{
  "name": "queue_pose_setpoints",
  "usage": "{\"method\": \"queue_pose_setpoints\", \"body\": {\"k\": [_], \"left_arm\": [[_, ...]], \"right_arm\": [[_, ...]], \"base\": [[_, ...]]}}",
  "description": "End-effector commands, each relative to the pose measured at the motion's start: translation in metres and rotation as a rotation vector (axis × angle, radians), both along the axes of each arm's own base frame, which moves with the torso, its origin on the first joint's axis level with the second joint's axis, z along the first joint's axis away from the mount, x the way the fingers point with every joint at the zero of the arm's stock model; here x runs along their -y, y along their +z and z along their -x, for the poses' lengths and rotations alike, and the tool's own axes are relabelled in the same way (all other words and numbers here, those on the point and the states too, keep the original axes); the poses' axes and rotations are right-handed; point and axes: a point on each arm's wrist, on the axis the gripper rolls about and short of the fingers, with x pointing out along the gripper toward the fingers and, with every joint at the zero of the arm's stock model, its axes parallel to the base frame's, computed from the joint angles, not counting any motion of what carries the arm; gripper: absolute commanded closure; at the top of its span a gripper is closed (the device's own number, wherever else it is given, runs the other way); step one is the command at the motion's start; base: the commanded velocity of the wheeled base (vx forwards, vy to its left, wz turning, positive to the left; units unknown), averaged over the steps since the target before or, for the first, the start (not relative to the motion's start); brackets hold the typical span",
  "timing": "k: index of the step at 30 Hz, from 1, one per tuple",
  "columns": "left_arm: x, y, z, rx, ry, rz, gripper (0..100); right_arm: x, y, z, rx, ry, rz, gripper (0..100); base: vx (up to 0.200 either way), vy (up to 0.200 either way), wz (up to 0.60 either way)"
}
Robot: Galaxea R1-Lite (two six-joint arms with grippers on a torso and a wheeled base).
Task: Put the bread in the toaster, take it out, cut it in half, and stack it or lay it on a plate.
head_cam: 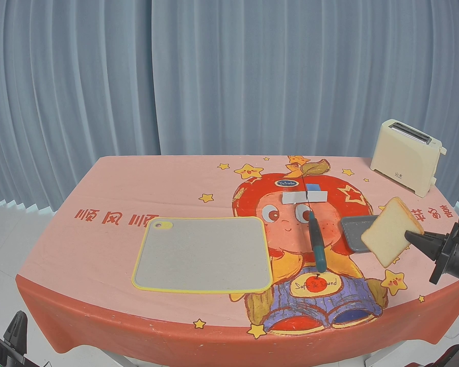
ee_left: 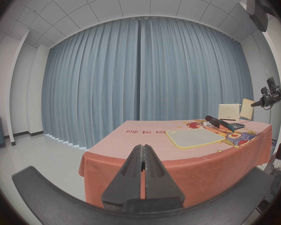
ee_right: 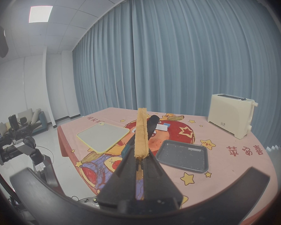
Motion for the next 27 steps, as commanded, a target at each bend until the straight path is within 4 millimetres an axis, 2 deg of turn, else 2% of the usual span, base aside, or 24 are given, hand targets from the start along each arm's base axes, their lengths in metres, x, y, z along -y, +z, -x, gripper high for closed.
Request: {"method": "queue_pose_setpoints", "body": {"k": [1, 27], "left_arm": [[0.0, -0.0048, -0.0014, -0.019, -0.001, 0.0, 100], [0.0, -0.0048, -0.0014, -0.019, -0.001, 0.003, 100]], "right_arm": [[0.0, 0.0001, 0.0004, 0.002, 0.001, 0.0, 100], [0.0025, 0.0093, 0.0036, 0.052, -0.012, -0.011, 100]], "base": [[0.0, -0.2, 0.0], [0.0, -0.2, 0.0]]}}
